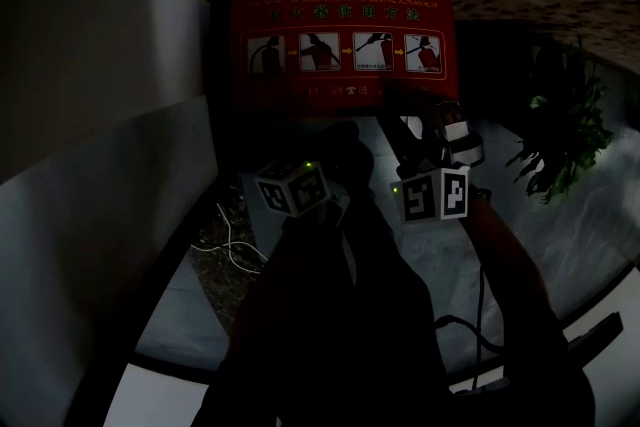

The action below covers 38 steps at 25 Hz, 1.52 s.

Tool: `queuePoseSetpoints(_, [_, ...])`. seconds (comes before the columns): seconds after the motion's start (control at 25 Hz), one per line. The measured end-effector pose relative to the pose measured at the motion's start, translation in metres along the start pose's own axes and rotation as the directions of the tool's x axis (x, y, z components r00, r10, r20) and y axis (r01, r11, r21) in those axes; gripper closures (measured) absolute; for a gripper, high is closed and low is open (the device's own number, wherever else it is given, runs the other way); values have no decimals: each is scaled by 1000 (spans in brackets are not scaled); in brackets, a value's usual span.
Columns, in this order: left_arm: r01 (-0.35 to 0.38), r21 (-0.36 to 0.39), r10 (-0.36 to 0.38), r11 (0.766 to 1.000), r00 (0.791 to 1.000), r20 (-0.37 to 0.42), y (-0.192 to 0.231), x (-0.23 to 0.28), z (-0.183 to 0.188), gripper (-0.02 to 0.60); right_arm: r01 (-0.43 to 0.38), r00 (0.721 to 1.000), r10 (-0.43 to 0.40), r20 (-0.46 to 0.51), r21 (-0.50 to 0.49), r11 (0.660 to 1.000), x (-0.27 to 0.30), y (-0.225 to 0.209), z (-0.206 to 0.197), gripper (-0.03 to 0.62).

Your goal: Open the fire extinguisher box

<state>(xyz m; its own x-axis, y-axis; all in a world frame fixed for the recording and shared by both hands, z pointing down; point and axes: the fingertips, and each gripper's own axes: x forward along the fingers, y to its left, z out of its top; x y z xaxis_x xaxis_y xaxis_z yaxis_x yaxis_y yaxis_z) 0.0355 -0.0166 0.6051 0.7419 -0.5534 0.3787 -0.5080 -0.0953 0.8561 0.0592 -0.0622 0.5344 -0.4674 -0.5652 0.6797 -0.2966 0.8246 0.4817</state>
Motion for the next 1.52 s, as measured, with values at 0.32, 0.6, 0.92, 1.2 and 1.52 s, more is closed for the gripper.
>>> queuePoseSetpoints(0.32, [-4, 40, 2, 999, 999, 53, 15, 25, 34, 578, -33, 999, 33, 3, 18, 999, -6, -4, 5, 441])
queuePoseSetpoints(0.6, [-15, 45, 14, 999, 999, 30, 12, 25, 32, 578, -28, 999, 29, 46, -17, 999, -24, -19, 21, 454])
queuePoseSetpoints(0.92, [-60, 53, 59, 997, 998, 20, 16, 24, 27, 578, 31, 994, -24, 103, -67, 997, -38, -38, 38, 457])
queuePoseSetpoints(1.2, [-98, 56, 98, 994, 995, 3, 23, 29, 28, 578, 118, 981, -97, 169, -119, 986, -42, -82, 60, 454])
queuePoseSetpoints(1.52, [-119, 50, 119, 992, 993, -4, 21, 28, 27, 578, 179, 964, -144, 226, -145, 973, -43, -127, 76, 457])
